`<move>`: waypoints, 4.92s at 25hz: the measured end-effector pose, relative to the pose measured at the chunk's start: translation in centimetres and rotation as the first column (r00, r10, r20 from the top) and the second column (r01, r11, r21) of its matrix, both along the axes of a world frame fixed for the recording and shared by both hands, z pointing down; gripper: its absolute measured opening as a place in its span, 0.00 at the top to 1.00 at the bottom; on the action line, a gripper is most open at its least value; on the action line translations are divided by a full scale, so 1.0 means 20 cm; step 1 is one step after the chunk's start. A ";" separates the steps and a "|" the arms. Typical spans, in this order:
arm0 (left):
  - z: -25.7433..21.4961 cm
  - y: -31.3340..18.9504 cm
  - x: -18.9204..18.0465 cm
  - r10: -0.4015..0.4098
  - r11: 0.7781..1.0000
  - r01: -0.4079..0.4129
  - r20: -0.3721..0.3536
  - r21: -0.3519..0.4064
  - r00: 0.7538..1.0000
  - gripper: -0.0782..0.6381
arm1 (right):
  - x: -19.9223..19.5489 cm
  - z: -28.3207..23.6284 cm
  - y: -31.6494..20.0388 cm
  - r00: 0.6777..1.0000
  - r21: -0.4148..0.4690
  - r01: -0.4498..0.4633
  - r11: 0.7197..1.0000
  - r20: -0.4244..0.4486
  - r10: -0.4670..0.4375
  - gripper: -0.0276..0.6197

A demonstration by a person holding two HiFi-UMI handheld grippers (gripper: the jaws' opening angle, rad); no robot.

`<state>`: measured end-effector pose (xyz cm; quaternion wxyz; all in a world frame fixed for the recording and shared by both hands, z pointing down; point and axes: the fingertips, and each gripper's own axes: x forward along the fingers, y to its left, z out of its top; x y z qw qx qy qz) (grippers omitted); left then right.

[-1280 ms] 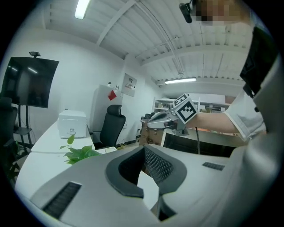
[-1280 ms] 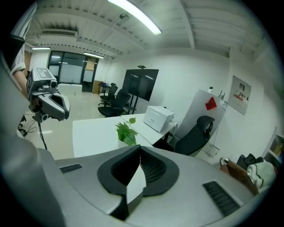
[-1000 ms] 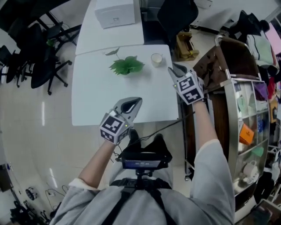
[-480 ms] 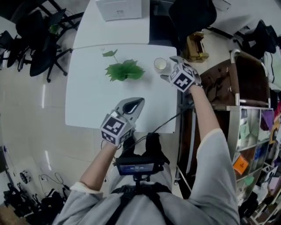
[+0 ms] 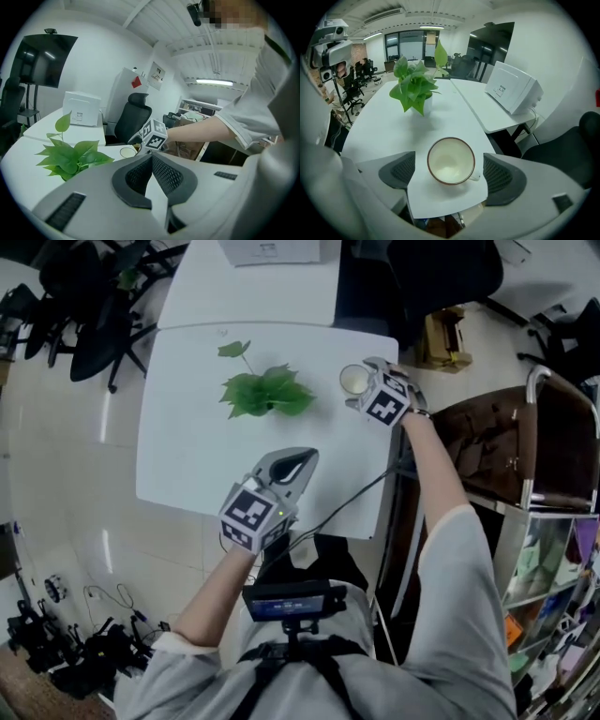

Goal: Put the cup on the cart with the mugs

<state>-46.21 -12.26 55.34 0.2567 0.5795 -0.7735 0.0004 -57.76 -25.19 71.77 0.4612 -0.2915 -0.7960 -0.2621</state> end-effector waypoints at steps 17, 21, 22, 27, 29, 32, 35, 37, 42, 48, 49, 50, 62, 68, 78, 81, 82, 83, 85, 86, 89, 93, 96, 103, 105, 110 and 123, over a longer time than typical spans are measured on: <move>0.11 0.03 -0.06 -0.052 0.999 0.051 -0.037 -0.019 0.998 0.88 | -0.06 0.20 0.02 0.985 0.110 0.165 0.980 -0.059 -0.159 0.31; 0.11 0.03 -0.04 -0.045 0.999 0.044 -0.039 -0.021 0.998 0.88 | -0.04 0.21 0.03 0.984 0.117 0.164 0.979 -0.083 -0.155 0.32; 0.11 0.03 -0.04 -0.043 0.999 0.042 -0.039 -0.022 0.998 0.88 | -0.03 0.21 0.04 0.983 0.118 0.166 0.979 -0.092 -0.156 0.32; 0.11 0.05 -0.03 -0.043 0.999 0.042 -0.039 -0.021 0.998 0.88 | 0.01 0.18 0.03 0.984 0.135 0.160 0.978 -0.101 -0.147 0.32; 0.10 0.06 -0.03 -0.047 0.999 0.046 -0.044 -0.023 0.998 0.88 | 0.01 0.14 0.03 0.987 0.137 0.147 0.980 -0.082 -0.136 0.32; 0.09 0.07 -0.02 -0.051 0.998 0.050 -0.047 -0.024 0.998 0.88 | 0.01 0.02 0.05 0.993 0.133 0.119 0.984 -0.035 -0.116 0.32; 0.07 0.07 0.00 -0.050 0.998 0.049 -0.050 -0.026 0.998 0.88 | 0.02 -0.09 0.07 0.997 0.104 0.081 0.991 0.007 -0.083 0.32; 0.06 0.08 0.00 -0.049 0.998 0.048 -0.046 -0.030 0.998 0.88 | 0.04 -0.17 0.09 0.998 0.079 0.050 0.996 0.035 -0.052 0.32; 0.04 0.11 -0.01 -0.059 0.998 0.058 -0.022 -0.037 0.998 0.88 | 0.12 -0.36 0.11 0.993 -0.005 -0.041 0.999 0.111 0.042 0.32; 0.01 0.15 -0.01 -0.051 0.998 0.051 0.007 -0.046 0.999 0.88 | 0.26 -0.62 0.12 0.959 -0.091 -0.197 0.976 0.190 0.211 0.32; 0.00 0.16 -0.01 -0.051 0.998 0.051 0.015 -0.045 0.999 0.88 | 0.29 -0.66 0.13 0.952 -0.109 -0.213 0.971 0.202 0.231 0.32; -0.02 0.16 -0.01 -0.052 0.998 0.053 0.026 -0.040 0.998 0.88 | 0.32 -0.71 0.15 0.944 -0.127 -0.223 0.966 0.217 0.247 0.32; -0.17 0.20 0.04 -0.024 1.000 0.023 0.092 0.006 0.996 0.88 | 0.70 -1.06 0.25 0.808 -0.321 -0.400 0.859 0.320 0.496 0.32; -0.26 0.27 0.14 0.088 0.994 -0.094 0.118 0.048 0.989 0.88 | 0.88 -1.13 0.39 0.742 -0.308 -0.491 0.815 0.342 0.577 0.32; -0.47 0.46 0.42 0.356 0.924 -0.375 0.183 0.077 0.916 0.88 | 1.34 -1.26 0.65 0.522 -0.302 -0.707 0.640 0.387 0.760 0.32; -0.48 0.44 0.57 0.440 0.884 -0.461 0.202 0.071 0.875 0.88 | 1.54 -1.27 0.68 0.450 -0.302 -0.760 0.576 0.396 0.801 0.32; -0.48 0.43 0.63 0.474 0.865 -0.496 0.205 0.070 0.856 0.88 | 1.62 -1.27 0.68 0.421 -0.300 -0.779 0.550 0.398 0.815 0.32; -0.48 0.42 0.69 0.510 0.843 -0.533 0.208 0.073 0.835 0.88 | 1.70 -1.27 0.69 0.386 -0.298 -0.803 0.515 0.398 0.832 0.32; -0.48 0.39 0.84 0.582 0.788 -0.610 0.220 0.087 0.783 0.88 | 1.91 -1.27 0.70 0.306 -0.292 -0.851 0.437 0.401 0.864 0.32; -0.49 0.37 0.93 0.616 0.757 -0.646 0.227 0.095 0.755 0.88 | 2.02 -1.29 0.71 0.266 -0.289 -0.870 0.400 0.408 0.873 0.32; -0.54 0.35 1.25 0.698 0.671 -0.733 0.241 0.112 0.675 0.88 | 2.40 -1.37 0.76 0.154 -0.284 -0.912 0.297 0.436 0.887 0.32; -0.62 0.33 1.67 0.779 0.563 -0.818 0.253 0.121 0.573 0.88 | 2.85 -1.46 0.85 0.029 -0.291 -0.941 0.175 0.445 0.895 0.32; -0.63 0.32 1.98 0.817 0.492 -0.861 0.272 0.131 0.508 0.88 | 3.15 -1.48 0.90 -0.025 -0.300 -0.946 0.123 0.446 0.895 0.32; -0.71 0.32 2.70 0.857 0.401 -0.907 0.296 0.128 0.421 0.88 | 3.76 -1.59 0.96 -0.055 -0.319 -0.941 0.109 0.464 0.884 0.32; -0.74 0.31 2.87 0.858 0.395 -0.910 0.303 0.127 0.414 0.88 | 3.90 -1.63 0.94 -0.042 -0.317 -0.940 0.127 0.476 0.878 0.32; -0.83 0.25 3.21 0.843 0.411 -0.900 0.316 0.146 0.436 0.88 | 4.19 -1.76 0.87 -0.009 -0.315 -0.932 0.179 0.514 0.858 0.32; -1.07 -0.09 3.41 0.826 0.414 -0.900 0.359 0.138 0.435 0.88 | 4.32 -1.94 0.35 0.132 -0.201 -0.944 0.261 0.494 0.859 0.32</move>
